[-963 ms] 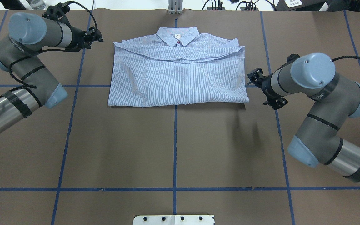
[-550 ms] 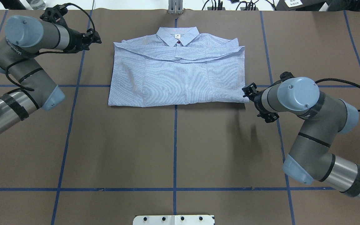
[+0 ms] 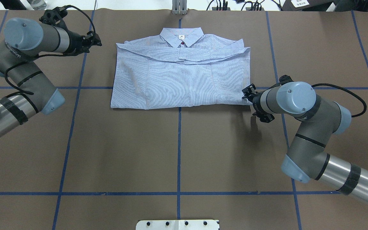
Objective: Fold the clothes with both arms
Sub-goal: 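Raise the left gripper away while moving the right gripper to the shirt's nearest corner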
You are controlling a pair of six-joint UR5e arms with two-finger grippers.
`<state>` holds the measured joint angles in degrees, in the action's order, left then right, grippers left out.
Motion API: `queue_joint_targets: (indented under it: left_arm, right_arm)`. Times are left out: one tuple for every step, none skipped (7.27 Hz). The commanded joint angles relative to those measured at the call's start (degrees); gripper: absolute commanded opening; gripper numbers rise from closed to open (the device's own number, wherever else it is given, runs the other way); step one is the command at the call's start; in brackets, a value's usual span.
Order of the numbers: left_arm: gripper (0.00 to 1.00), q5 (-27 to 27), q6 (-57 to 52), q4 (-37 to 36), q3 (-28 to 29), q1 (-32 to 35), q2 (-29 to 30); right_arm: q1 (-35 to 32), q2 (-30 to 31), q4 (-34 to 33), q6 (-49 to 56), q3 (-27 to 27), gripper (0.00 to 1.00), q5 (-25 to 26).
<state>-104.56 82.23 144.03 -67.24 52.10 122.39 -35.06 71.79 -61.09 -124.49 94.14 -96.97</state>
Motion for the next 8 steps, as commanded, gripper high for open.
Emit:
queue_joint_targets:
  left_arm:
    - [0.65, 0.32, 0.04, -0.06, 0.01, -0.07, -0.31]
    - [0.65, 0.32, -0.05, -0.06, 0.01, -0.07, -0.65]
    - [0.65, 0.32, -0.05, -0.06, 0.09, -0.16, -0.66]
    - [0.65, 0.32, -0.14, 0.03, 0.18, -0.16, -0.66]
    - [0.65, 0.15, -0.14, 0.03, 0.18, -0.25, -0.57]
    - [0.65, -0.03, -0.05, 0.11, -0.08, -0.25, -0.48]
    - [0.65, -0.38, 0.12, 0.29, -0.95, -0.51, -0.40]
    - [0.65, -0.47, 0.21, 0.12, -2.53, -1.21, -0.48]
  right_arm:
    - [-0.01, -0.07, 0.62, -0.05, -0.36, 0.00, 0.02]
    - [-0.09, -0.16, 0.70, 0.12, -0.27, 0.00, -0.15]
    - [-0.18, -0.16, 0.62, 0.12, -0.10, 0.00, -0.33]
    - [-0.44, 0.02, 0.53, 0.12, 0.60, 0.00, -1.02]
    - [-0.53, 0.54, 0.27, 0.04, 2.44, 0.00, -2.42]
    - [-0.62, 2.37, -1.74, -0.14, 6.98, 0.00, -4.52]
    - [0.95, 4.57, -6.63, -0.23, 13.46, 0.00, -6.03]
    - [5.14, 5.11, -14.33, -0.75, 20.23, 0.00, -8.74]
